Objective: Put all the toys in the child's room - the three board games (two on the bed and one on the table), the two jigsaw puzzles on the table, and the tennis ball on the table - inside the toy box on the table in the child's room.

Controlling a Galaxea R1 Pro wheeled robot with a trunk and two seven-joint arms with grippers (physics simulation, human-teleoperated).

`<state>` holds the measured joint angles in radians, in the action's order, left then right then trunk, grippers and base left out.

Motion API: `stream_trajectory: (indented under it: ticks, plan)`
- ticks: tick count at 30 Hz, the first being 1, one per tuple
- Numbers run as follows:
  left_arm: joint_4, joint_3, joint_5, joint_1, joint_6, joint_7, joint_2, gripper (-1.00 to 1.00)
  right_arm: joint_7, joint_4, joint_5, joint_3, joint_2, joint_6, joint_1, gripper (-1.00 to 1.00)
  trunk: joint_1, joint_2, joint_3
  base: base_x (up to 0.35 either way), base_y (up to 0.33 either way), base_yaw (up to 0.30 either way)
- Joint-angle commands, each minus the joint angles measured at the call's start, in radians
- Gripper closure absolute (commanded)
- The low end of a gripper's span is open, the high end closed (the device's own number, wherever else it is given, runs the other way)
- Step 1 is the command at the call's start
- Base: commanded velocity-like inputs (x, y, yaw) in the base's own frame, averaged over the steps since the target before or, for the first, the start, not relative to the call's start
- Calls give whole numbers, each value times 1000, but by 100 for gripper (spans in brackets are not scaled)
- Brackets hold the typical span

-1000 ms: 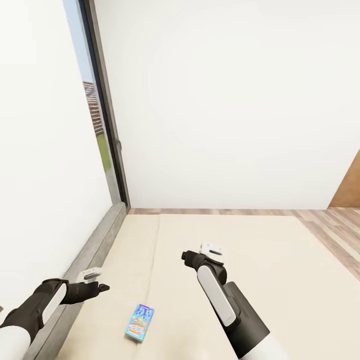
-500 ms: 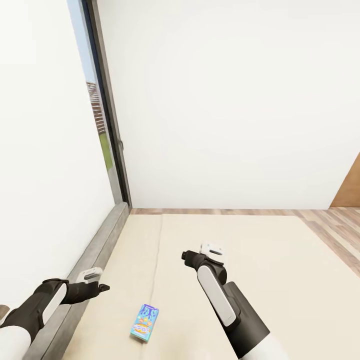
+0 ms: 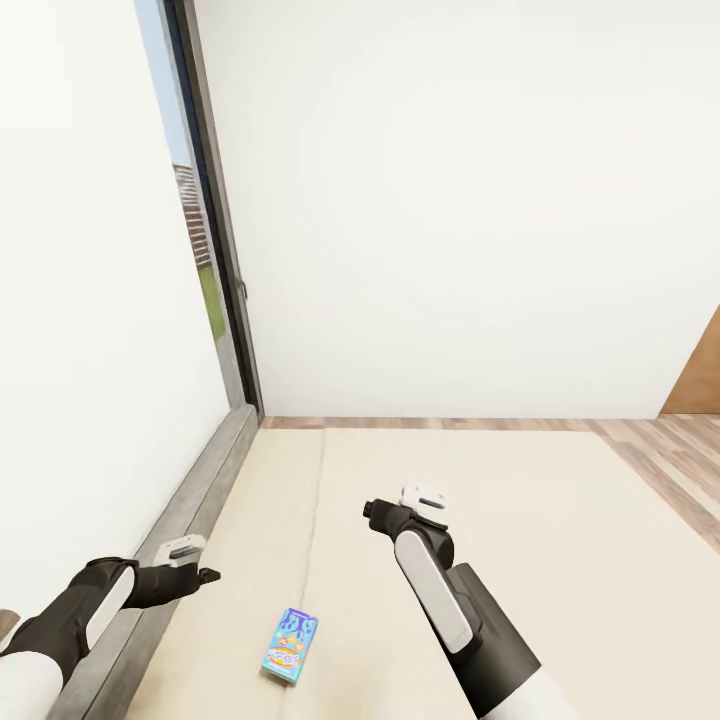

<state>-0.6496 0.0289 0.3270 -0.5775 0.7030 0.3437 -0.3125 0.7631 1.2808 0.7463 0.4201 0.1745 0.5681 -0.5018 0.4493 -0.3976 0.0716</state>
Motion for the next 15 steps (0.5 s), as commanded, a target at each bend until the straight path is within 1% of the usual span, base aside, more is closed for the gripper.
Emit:
stream_trajectory:
  ticks: [1, 5, 7, 8, 9, 11, 12, 13, 14, 15]
  plan:
    - [-1, 3, 4, -1, 4, 0, -1, -100, 8, 2, 6, 1, 0, 3, -1, -100, 1, -2, 2, 0, 0, 0]
    - [-1, 2, 4, -1, 5, -4, 1, -100, 12, 9, -1, 2, 0, 6, 2, -100, 1, -2, 2, 0, 0, 0]
    - [-1, 2, 4, -2, 8, -5, 2, -100, 17, 21, -4, 9, 0, 11, 3, -100, 1, -2, 2, 0, 0, 0]
    - [-1, 2, 4, -3, 10, -6, 3, -100, 18, 27, -5, 15, 0, 12, 4, -100, 1, -2, 2, 0, 0, 0]
    - [-1, 1, 4, -4, 13, -7, 5, -100, 21, 40, -7, 34, 0, 15, 4, -100, 1, -2, 2, 0, 0, 0]
    - [-1, 1, 4, -6, 15, -10, 11, -100, 26, 57, -9, 57, 0, 17, 4, -100, 1, -2, 2, 0, 0, 0]
    - [-1, 2, 1, -8, 17, -16, 23, -100, 36, 82, -10, 79, 0, 20, 5, -100, 1, -2, 2, 0, 0, 0]
    - [-1, 3, -1, -13, 16, -25, 40, -100, 55, 114, -10, 98, 0, 27, 5, -100, 1, -2, 2, 0, 0, 0]
    - [0, 3, -4, -21, 15, -42, 60, -100, 82, 147, -10, 112, 0, 39, 4, -100, 1, -2, 2, 0, 0, 0]
    - [1, 4, -4, -26, 14, -55, 70, -100, 98, 163, -10, 116, 0, 49, 4, -100, 1, -2, 2, 0, 0, 0]
